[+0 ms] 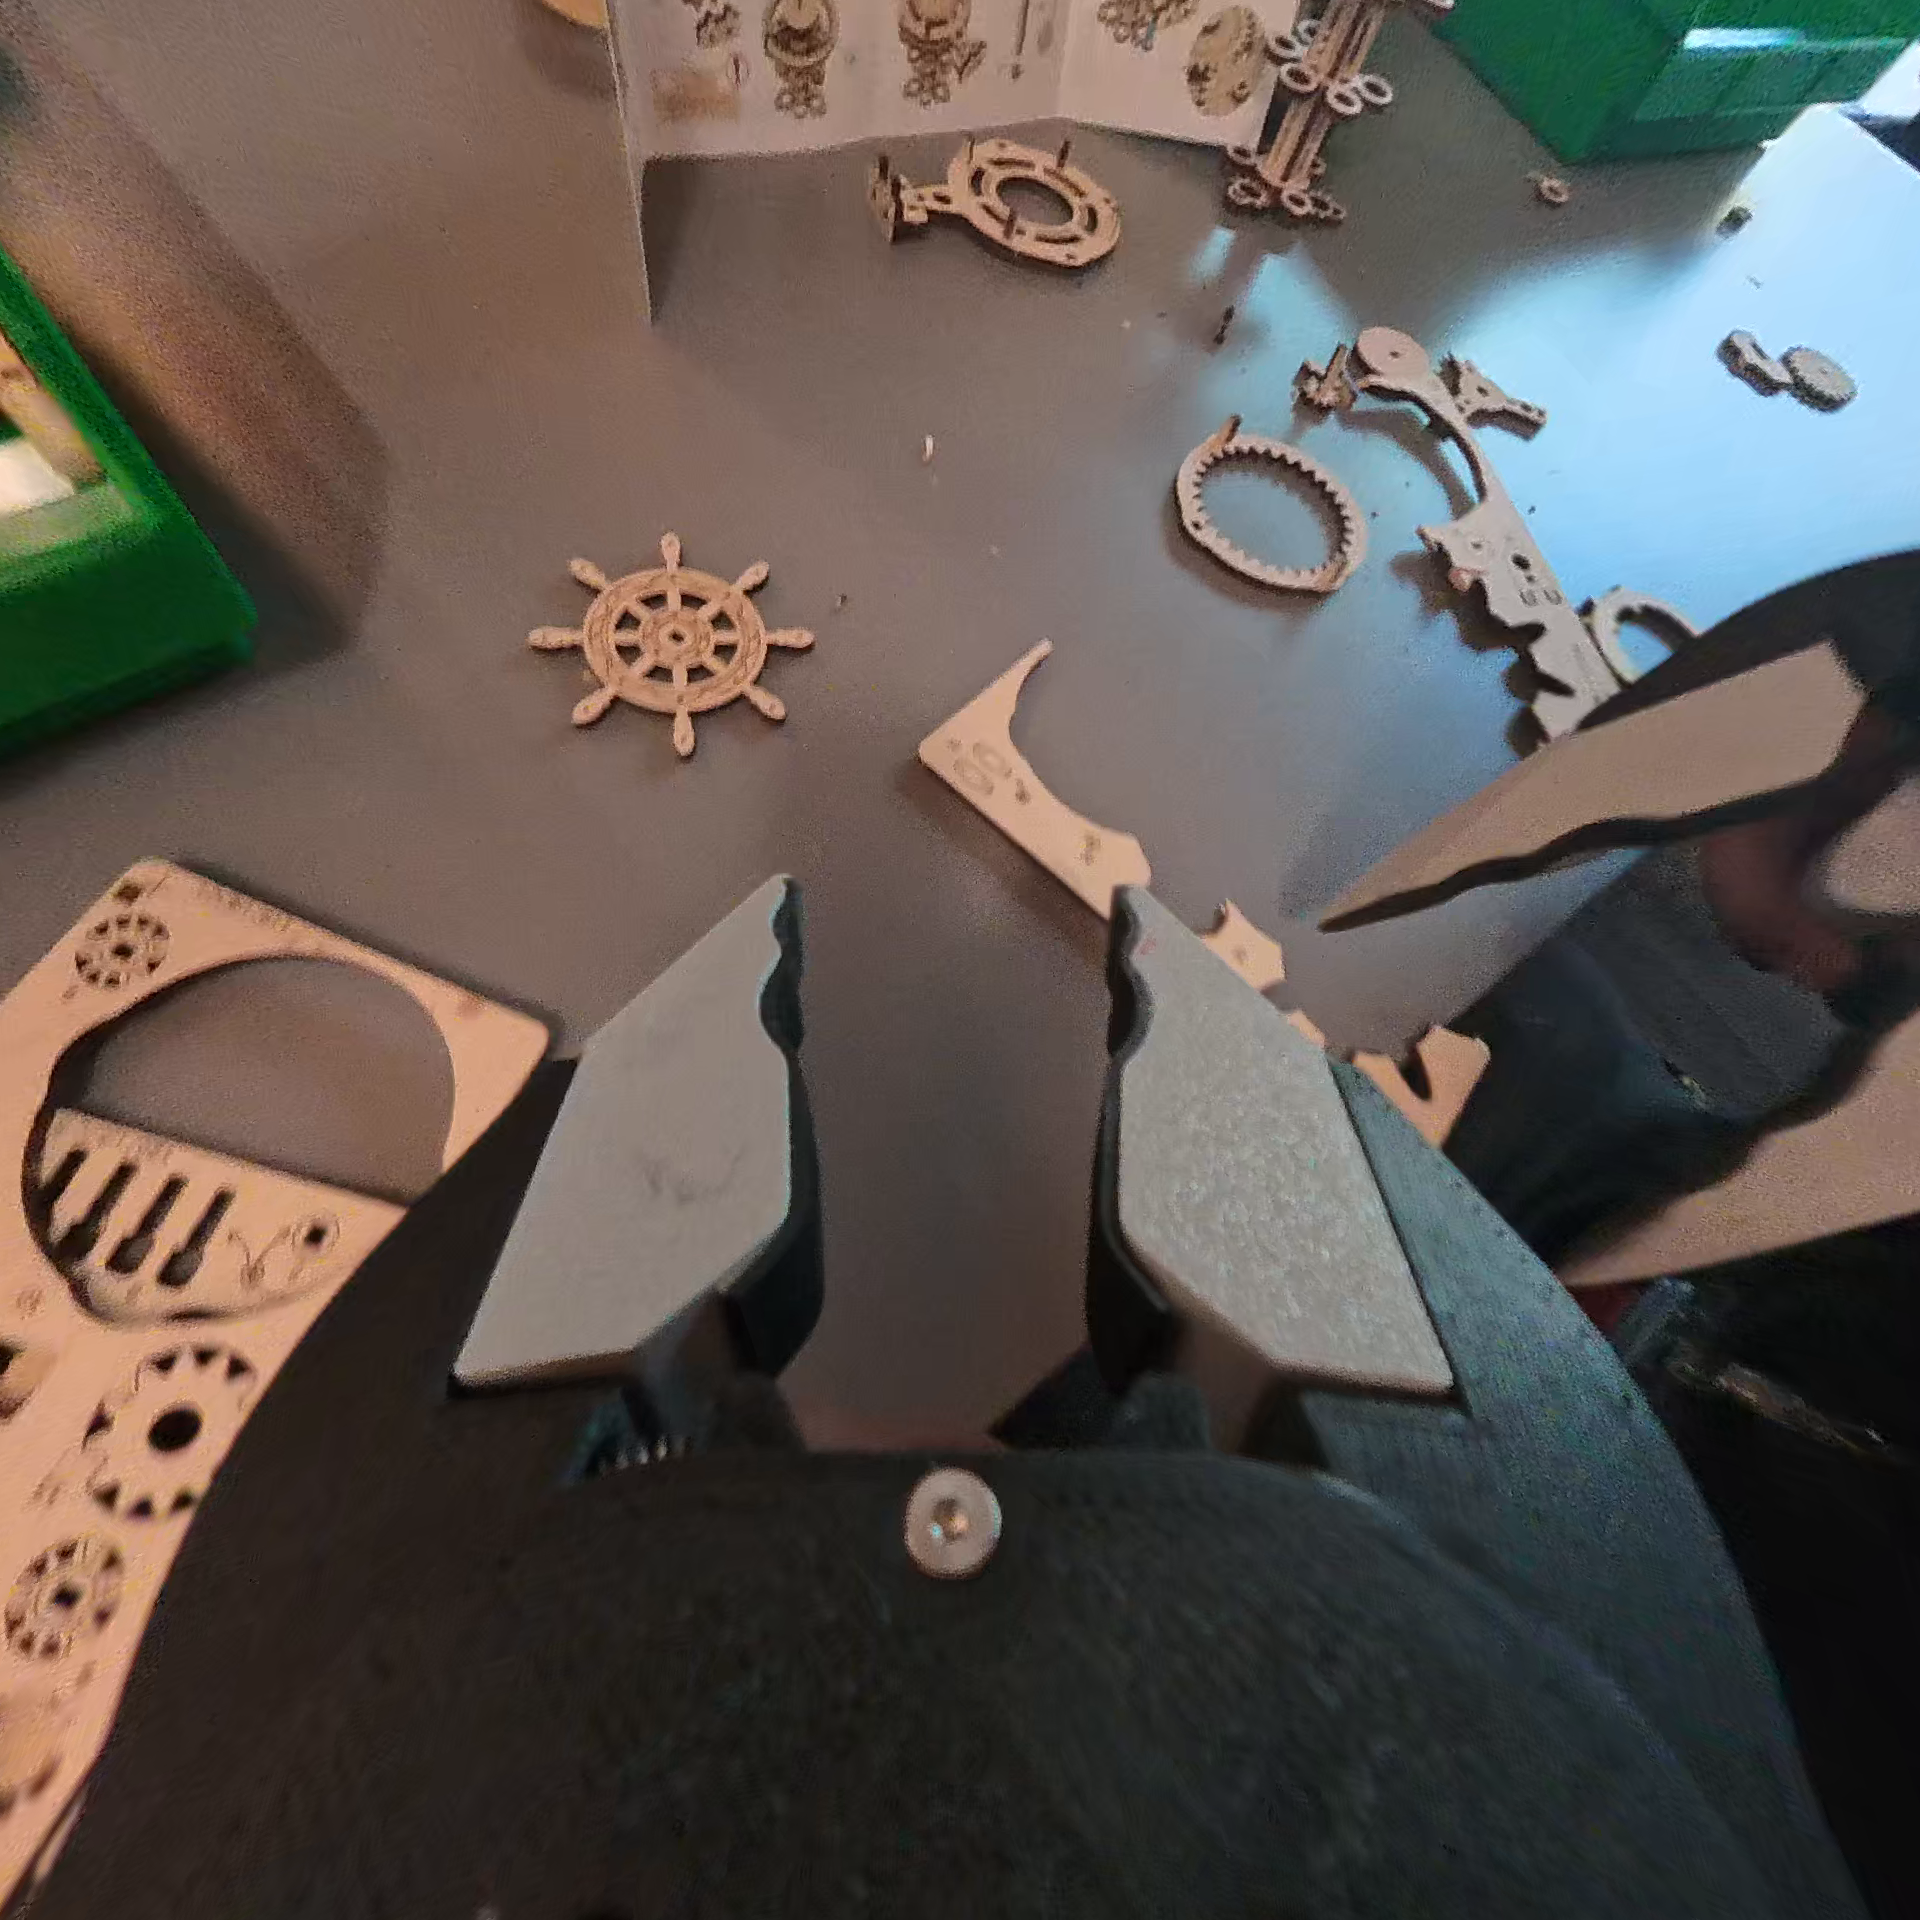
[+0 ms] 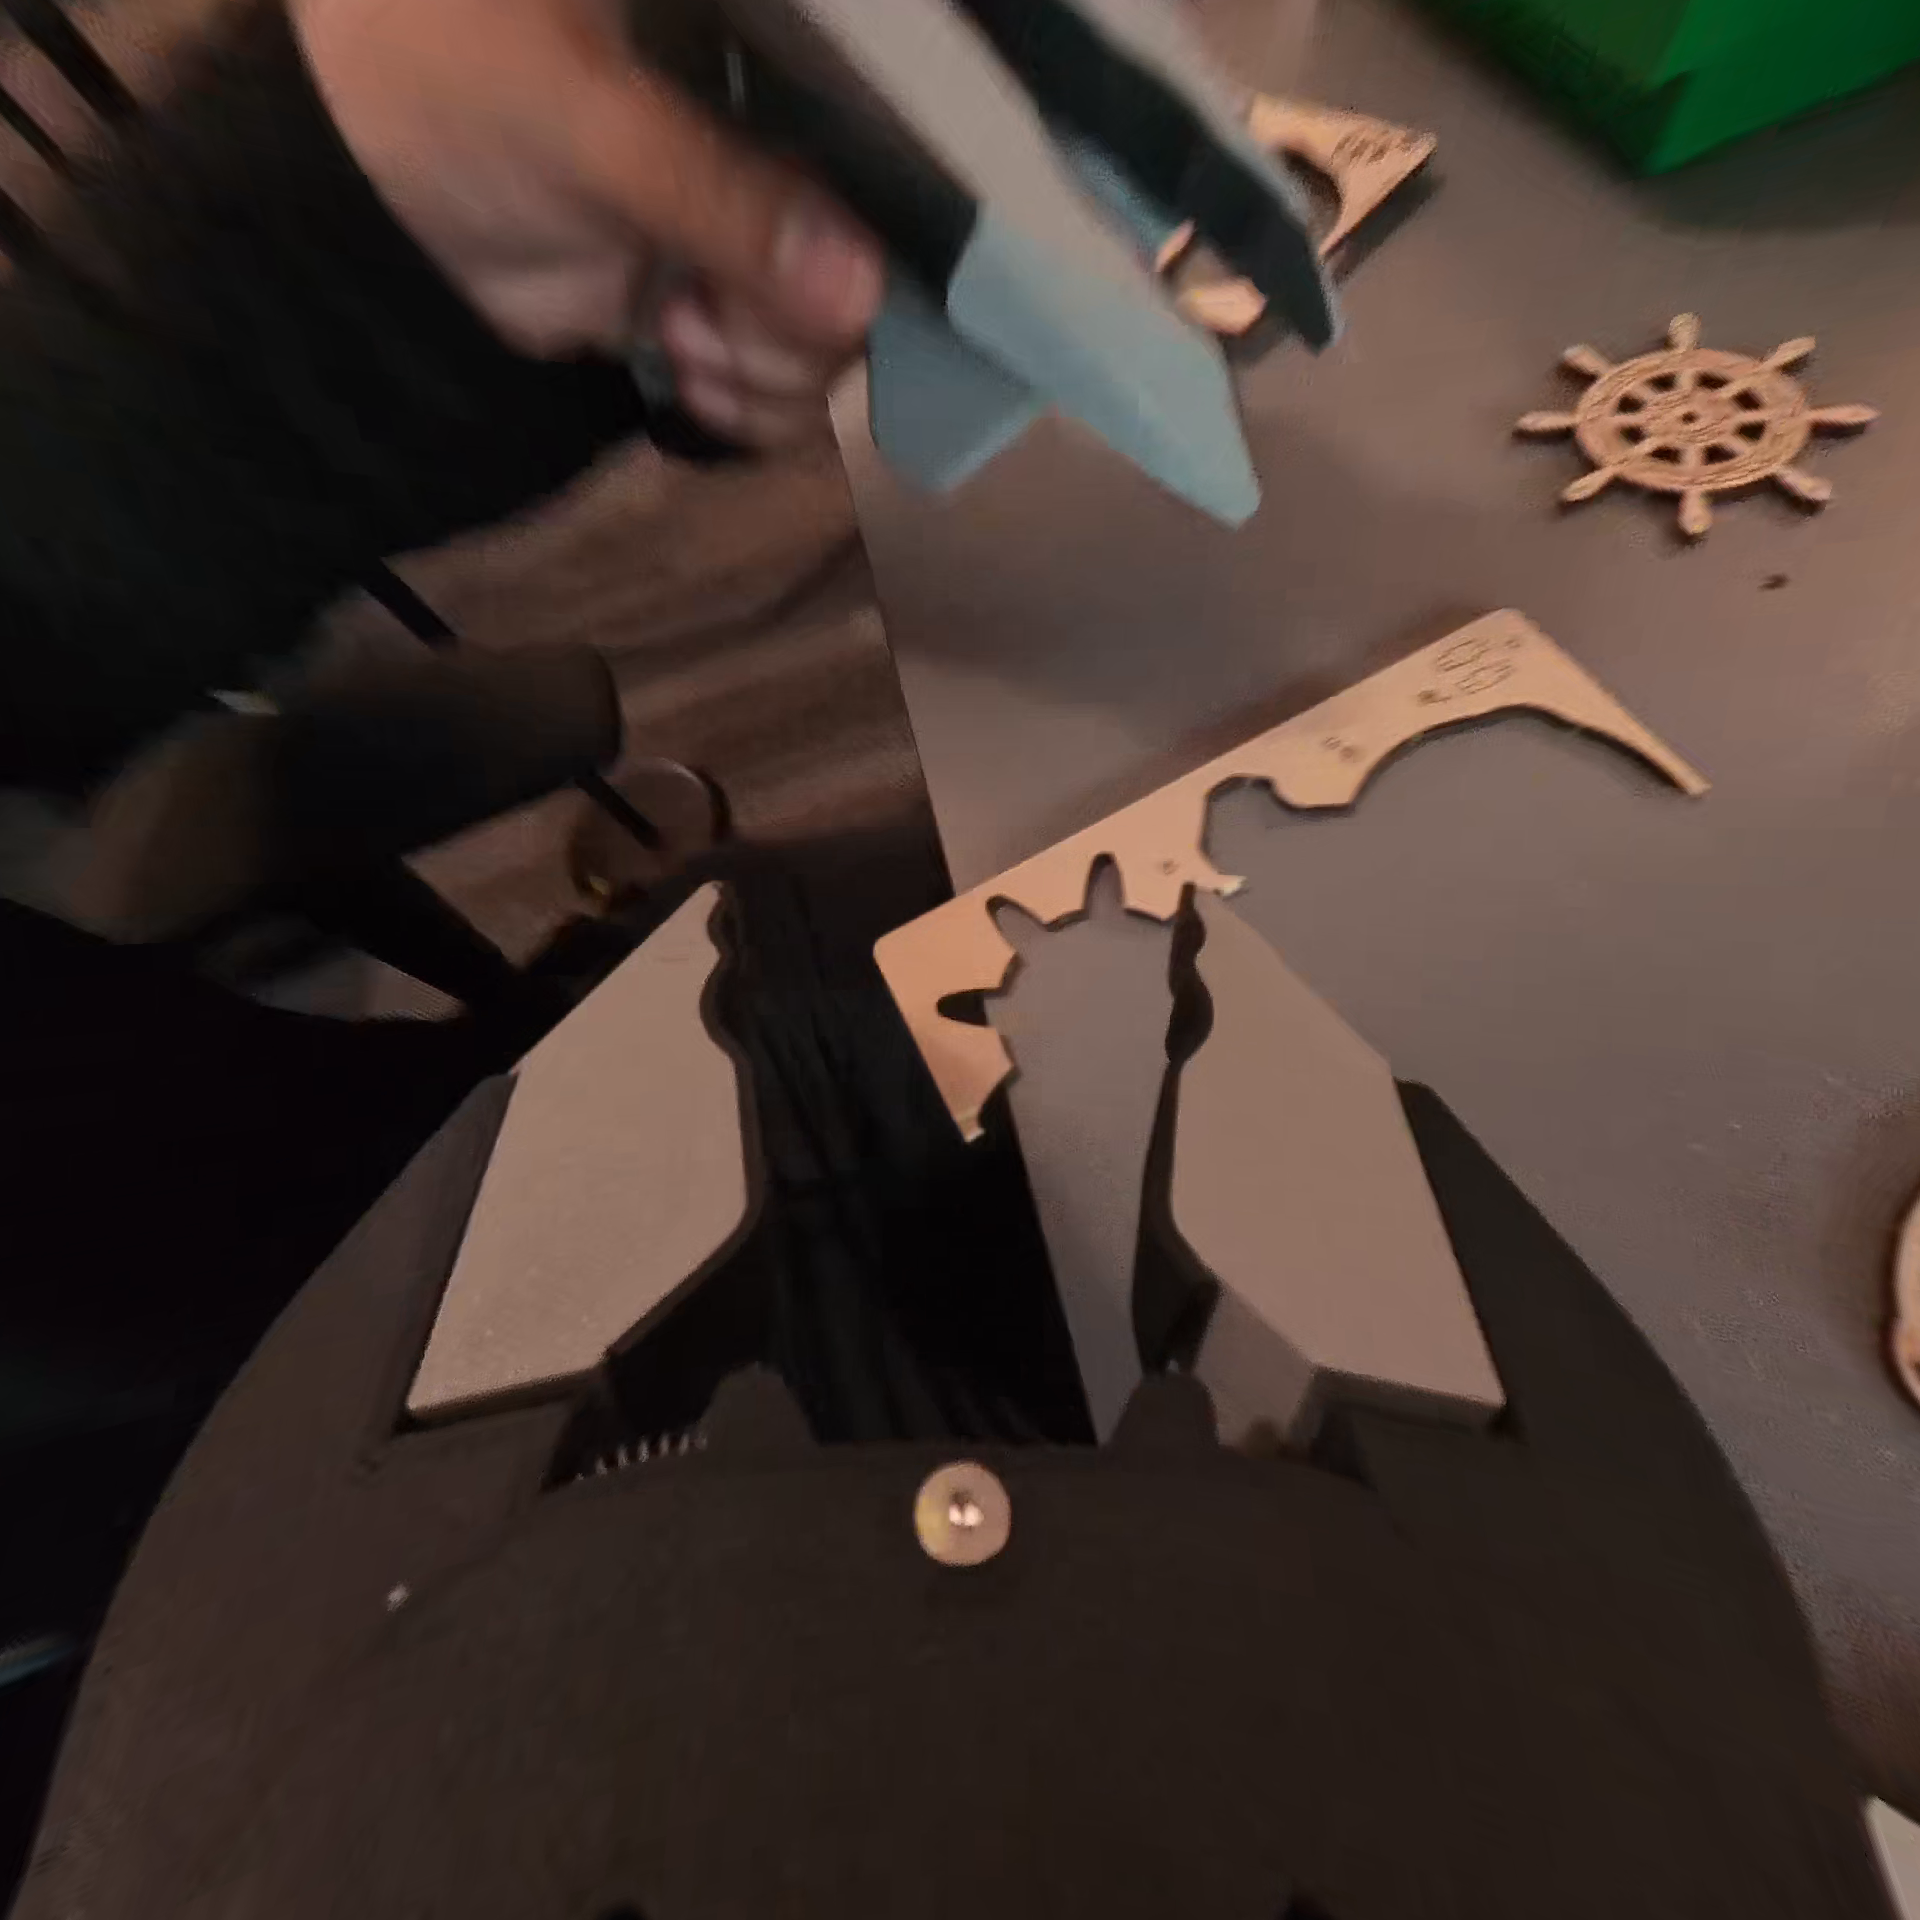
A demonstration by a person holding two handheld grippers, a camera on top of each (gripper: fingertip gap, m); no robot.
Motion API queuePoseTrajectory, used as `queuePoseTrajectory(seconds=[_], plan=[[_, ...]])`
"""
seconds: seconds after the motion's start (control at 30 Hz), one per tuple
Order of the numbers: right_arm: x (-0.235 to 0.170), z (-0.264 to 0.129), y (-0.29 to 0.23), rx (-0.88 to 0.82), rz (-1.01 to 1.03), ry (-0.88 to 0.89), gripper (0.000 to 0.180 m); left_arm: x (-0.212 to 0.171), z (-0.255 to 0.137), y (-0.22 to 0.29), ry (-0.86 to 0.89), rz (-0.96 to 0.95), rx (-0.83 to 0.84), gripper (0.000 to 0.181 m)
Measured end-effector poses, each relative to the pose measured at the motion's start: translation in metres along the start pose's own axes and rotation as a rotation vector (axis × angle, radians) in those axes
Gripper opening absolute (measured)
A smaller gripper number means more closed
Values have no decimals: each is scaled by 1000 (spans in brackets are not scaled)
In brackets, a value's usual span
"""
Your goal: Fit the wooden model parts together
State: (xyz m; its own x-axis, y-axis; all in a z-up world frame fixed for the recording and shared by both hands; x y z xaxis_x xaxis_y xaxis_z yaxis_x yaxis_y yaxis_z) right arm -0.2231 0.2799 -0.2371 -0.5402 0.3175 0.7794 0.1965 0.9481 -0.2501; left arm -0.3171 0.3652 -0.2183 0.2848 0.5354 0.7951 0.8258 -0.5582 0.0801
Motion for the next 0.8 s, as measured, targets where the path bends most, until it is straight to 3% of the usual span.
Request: queuePoseTrajectory(seconds=[0.1,0.13,0.2,0.43,0.63,0.73,0.8], plan=[[-17,23,5,-224,-183,-163,79,-17,-8,8,-37,-38,-56,57],[-18,23,7,-297,-263,-190,66,-25,-9,12,-53,-50,-74,58],[-16,21,1,-356,-403,-216,13,-39,-9,23,-72,-85,-117,58],[-16,17,-20,-370,-534,-153,13,-57,-24,43,-45,-125,-175,57],[-3,-2,-46,-378,-675,33,13,-37,-8,58,-62,-322,-404,66],[2,-14,-49,-397,-718,113,12,-27,-6,67,-60,-437,-577,59],[3,-18,-52,-376,-730,139,12,-14,-11,71,-1,-490,-704,33]])
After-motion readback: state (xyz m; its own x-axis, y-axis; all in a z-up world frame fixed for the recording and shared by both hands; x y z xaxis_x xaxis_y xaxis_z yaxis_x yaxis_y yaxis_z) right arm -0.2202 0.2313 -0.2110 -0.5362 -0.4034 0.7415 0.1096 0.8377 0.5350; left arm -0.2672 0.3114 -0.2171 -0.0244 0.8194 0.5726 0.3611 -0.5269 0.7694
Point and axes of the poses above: each gripper's, where its closed fingertips meet, z out along the fingers, x out of its top, y = z × x across the jaws, the point moved 3 cm from there along -z, back along the fingers, and after that the axes turned 10 degrees about x, right-handed, at the moved point
